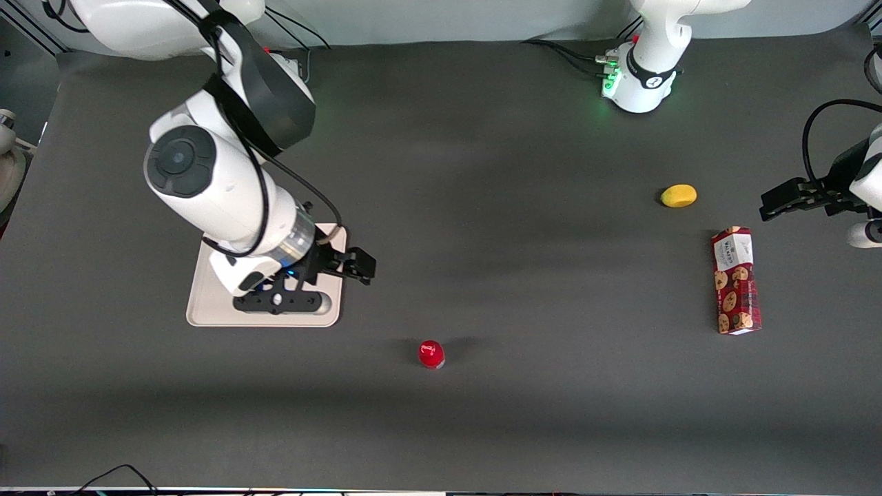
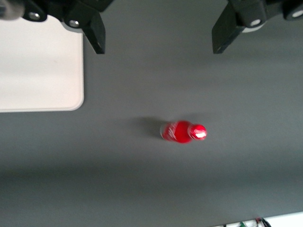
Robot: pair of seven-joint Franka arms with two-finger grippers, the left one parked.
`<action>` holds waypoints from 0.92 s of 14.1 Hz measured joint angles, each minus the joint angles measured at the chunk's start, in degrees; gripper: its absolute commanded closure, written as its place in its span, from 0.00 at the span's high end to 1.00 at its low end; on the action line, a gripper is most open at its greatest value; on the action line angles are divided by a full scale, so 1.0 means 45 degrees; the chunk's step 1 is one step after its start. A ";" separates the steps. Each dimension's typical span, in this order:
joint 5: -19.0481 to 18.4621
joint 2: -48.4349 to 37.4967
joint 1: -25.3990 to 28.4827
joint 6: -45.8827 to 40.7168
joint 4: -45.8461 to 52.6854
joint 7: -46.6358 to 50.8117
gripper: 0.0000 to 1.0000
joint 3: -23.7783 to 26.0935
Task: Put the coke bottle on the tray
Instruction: 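Move the right gripper over the tray toward the red Coca-Cola bottle, then lower the open right gripper around the red bottle's body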
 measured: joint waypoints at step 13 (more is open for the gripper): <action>-0.1398 0.4457 0.3625 0.3925 0.2525 0.1009 1.00 -0.2766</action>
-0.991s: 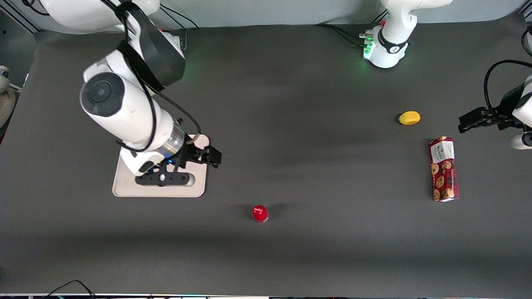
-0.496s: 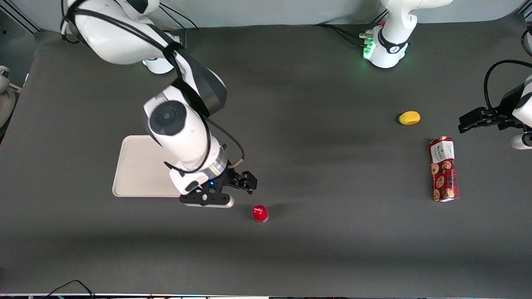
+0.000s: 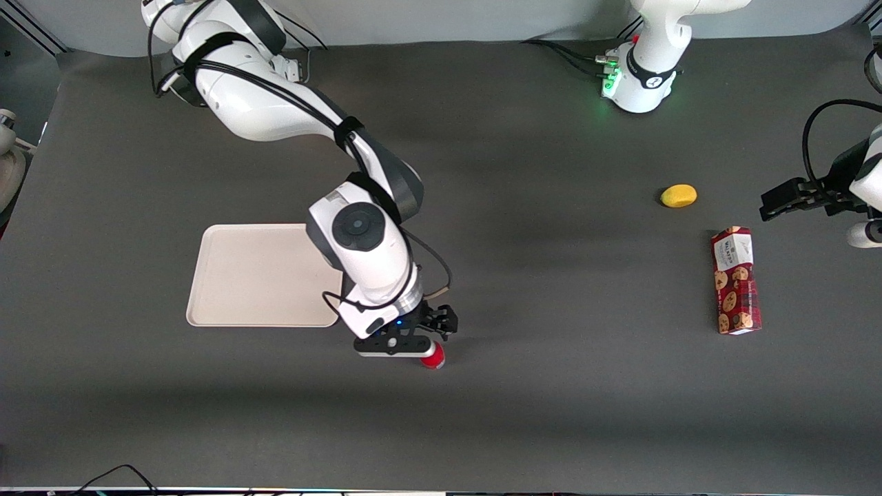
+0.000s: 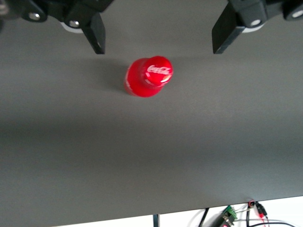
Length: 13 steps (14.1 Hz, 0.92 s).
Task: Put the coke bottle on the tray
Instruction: 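Lower the open right gripper around the red bottle's body, then close the right gripper on the red bottle and lift it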
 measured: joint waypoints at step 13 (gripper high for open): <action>-0.0031 0.0651 0.0400 0.1200 0.0234 -0.0001 0.26 -0.1041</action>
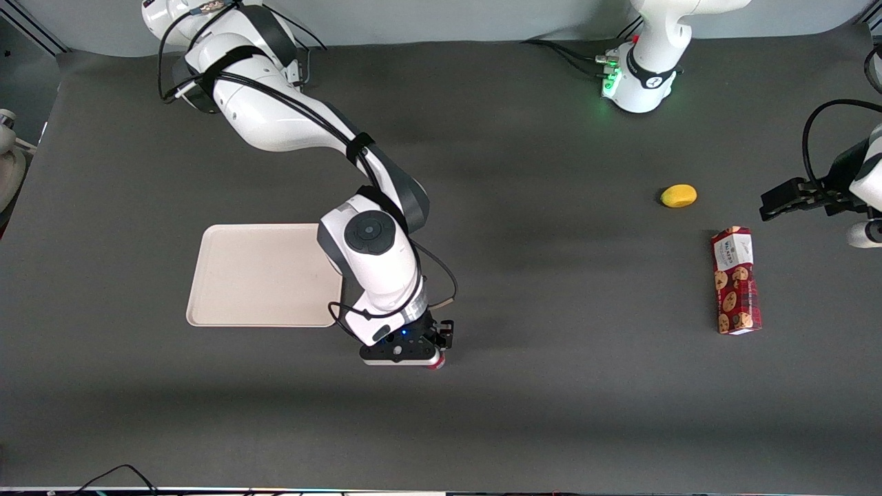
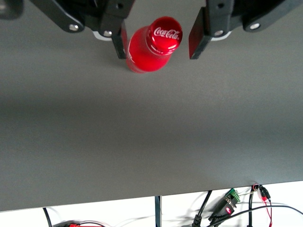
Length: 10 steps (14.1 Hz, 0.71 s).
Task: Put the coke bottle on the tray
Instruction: 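Close the right gripper on the red bottle and lift it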
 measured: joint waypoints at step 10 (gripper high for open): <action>-0.0032 -0.0359 -0.0080 -0.1869 0.0642 -0.0086 0.04 0.0372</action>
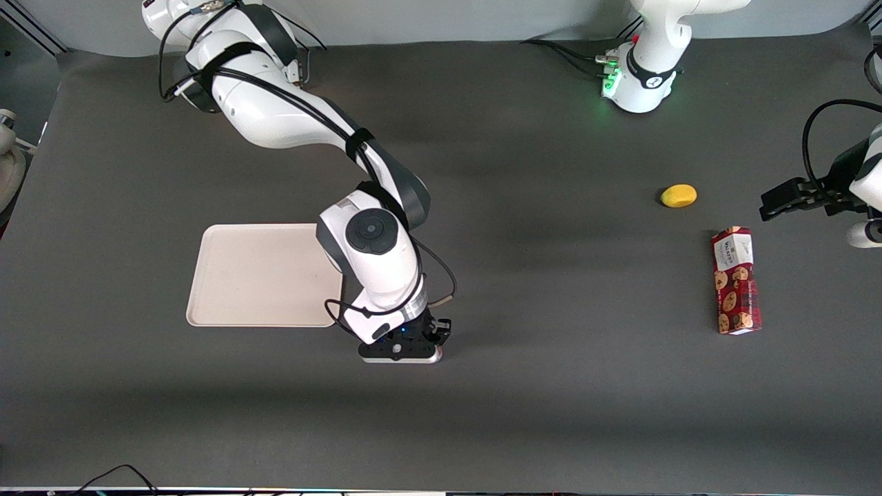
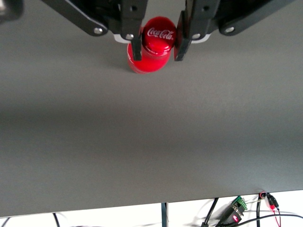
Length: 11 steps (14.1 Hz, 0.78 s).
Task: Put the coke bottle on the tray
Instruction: 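Close the right gripper on the red bottle and lift it, then carry the held bottle over the tray's corner and lower it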
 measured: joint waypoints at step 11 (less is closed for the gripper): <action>0.1057 -0.6154 -0.2737 -0.9737 -0.0397 -0.3251 0.00 0.2199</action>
